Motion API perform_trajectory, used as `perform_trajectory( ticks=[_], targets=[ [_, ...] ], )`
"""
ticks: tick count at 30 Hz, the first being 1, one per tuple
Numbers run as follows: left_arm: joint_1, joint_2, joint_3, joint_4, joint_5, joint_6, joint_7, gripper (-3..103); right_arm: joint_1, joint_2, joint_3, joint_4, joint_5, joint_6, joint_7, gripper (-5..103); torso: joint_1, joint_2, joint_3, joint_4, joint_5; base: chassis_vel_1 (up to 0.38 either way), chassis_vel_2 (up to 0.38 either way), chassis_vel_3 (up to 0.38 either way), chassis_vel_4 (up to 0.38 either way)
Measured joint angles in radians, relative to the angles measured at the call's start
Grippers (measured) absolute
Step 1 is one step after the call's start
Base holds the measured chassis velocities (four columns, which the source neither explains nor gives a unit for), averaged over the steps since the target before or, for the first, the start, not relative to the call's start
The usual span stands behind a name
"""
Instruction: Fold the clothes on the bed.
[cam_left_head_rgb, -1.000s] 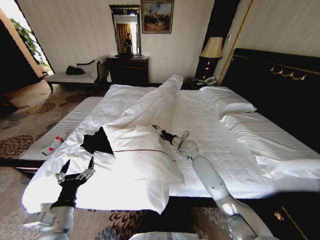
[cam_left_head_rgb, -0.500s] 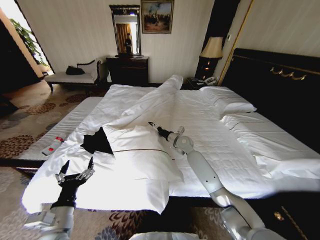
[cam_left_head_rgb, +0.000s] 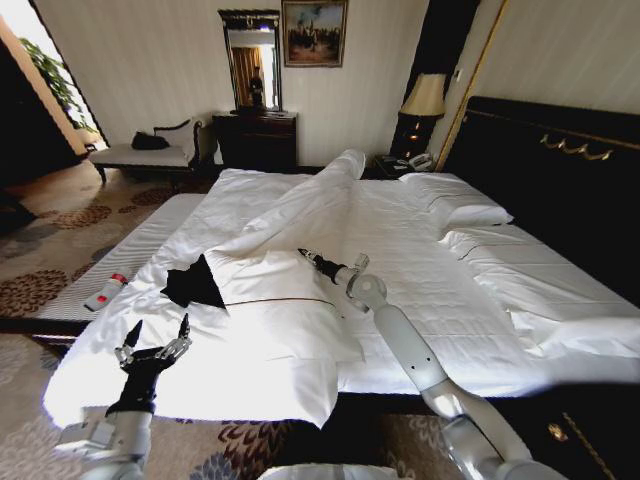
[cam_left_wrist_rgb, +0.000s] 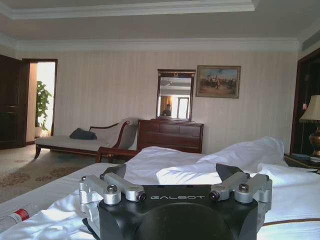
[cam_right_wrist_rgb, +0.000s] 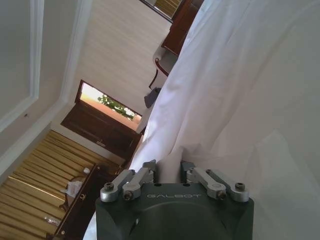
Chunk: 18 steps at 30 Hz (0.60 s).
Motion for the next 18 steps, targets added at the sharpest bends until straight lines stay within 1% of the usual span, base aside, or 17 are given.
perform_trajectory(
  ticks=[1,3,4,5,6,7,8,11,14,15,18],
  targets=[
    [-0.001,0.001,-0.001,0.001,-0.001,0.0,0.0,100,-0.002,0.0,0.003,0.004,0.0,0.003,0.0,25,0.0,0.0,0.0,0.0,0.0,0.0,0.0,0.0,0.0],
    [-0.003,0.002,0.0,0.003,-0.002,-0.001,0.0,100,-0.009,0.0,0.01,0.017,-0.001,0.012,0.0,14,0.0,0.0,0.0,0.0,0.0,0.0,0.0,0.0,0.0],
    [-0.003,0.002,0.0,0.003,-0.002,-0.001,0.0,100,-0.009,0.0,0.01,0.017,-0.001,0.012,0.0,14,0.0,0.0,0.0,0.0,0.0,0.0,0.0,0.0,0.0],
    [-0.005,0.002,0.001,0.004,-0.002,-0.001,0.0,100,-0.013,-0.001,0.015,0.027,0.0,0.018,0.0,9,0.0,0.0,0.0,0.0001,0.0,0.0,0.0,0.0,0.0],
    [-0.005,0.002,0.002,0.004,-0.002,-0.001,-0.001,100,-0.016,-0.002,0.018,0.032,0.0,0.021,0.0,9,0.0,0.0,0.0,0.0001,0.0,0.0,0.0,0.0,0.0],
    [-0.007,0.004,0.002,0.005,-0.004,-0.001,-0.001,100,-0.023,-0.007,0.025,0.047,0.0,0.03,0.0,4,0.0,0.0,0.0,0.0,0.0,0.0,0.0,0.0,0.0],
    [-0.008,0.005,0.002,0.005,-0.004,-0.001,-0.001,100,-0.028,-0.01,0.03,0.057,0.001,0.035,0.0,2,0.0,0.0,0.0,0.0,0.0,0.0,0.0,0.0,0.0],
    [-0.01,0.008,0.003,0.006,-0.007,-0.001,-0.001,100,-0.048,-0.019,0.048,0.091,0.003,0.05,-0.001,1,0.0,0.0,0.0,0.0001,0.0001,0.0,0.0,0.0,0.0],
    [-0.014,0.015,0.004,0.009,-0.011,-0.001,-0.001,100,-0.102,-0.034,0.092,0.169,0.005,0.089,-0.01,1,0.0,0.0,0.0,0.0001,0.0,0.0,0.0,0.0,0.0],
    [-0.014,0.015,0.004,0.009,-0.011,-0.001,-0.001,100,-0.102,-0.034,0.092,0.169,0.005,0.089,-0.01,1,0.0,0.0,0.0,0.0001,0.0,0.0,0.0,0.0,0.0],
    [-0.017,0.022,0.009,0.011,-0.014,-0.001,-0.001,100,-0.2,-0.047,0.161,0.276,-0.002,0.136,-0.017,1,0.0,0.0,0.0,-0.0001,0.0001,0.0,0.0,0.0,0.0]
  ],
)
